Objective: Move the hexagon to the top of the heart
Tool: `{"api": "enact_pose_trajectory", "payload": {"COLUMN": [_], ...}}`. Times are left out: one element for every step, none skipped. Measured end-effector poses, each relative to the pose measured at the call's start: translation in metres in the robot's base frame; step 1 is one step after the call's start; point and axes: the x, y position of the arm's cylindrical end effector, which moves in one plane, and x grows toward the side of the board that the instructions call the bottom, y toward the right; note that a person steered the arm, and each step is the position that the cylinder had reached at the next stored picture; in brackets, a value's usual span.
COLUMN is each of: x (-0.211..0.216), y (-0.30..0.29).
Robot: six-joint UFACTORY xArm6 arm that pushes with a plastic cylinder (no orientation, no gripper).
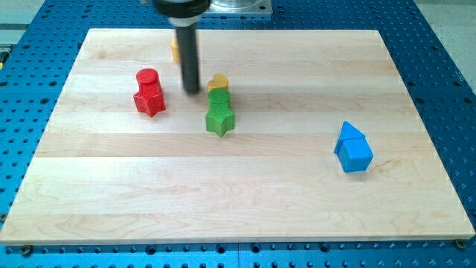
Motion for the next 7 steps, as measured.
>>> {"api": "enact_pose_trajectory", "payload": {"x": [-0.025, -0.092, -0.135, -0.084, -0.098, -0.100, -0.078], "y": [-0.042, -0.044, -0.029, 0.035, 0.041, 0.075, 0.094]}}
